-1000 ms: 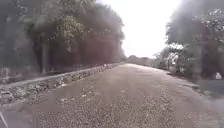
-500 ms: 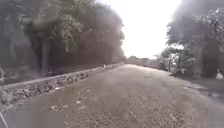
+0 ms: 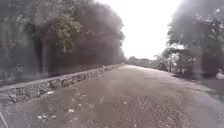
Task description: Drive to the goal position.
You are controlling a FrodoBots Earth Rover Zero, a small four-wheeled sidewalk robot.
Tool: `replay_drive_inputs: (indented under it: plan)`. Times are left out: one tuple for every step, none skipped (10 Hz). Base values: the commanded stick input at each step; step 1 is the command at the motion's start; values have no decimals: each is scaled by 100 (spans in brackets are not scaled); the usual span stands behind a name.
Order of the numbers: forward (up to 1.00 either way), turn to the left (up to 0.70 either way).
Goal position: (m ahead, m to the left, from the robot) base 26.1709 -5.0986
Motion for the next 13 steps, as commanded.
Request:
replay_drive_inputs:
  plan:
    - [50, 0]
    - [50, 0]
    - [50, 0]
    - [50, 0]
    - [50, 0]
    - [50, 0]
    - [50, 0]
    - [50, 0]
    - [50, 0]
    - [50, 0]
    - [50, 0]
    - [50, 0]
    - [50, 0]
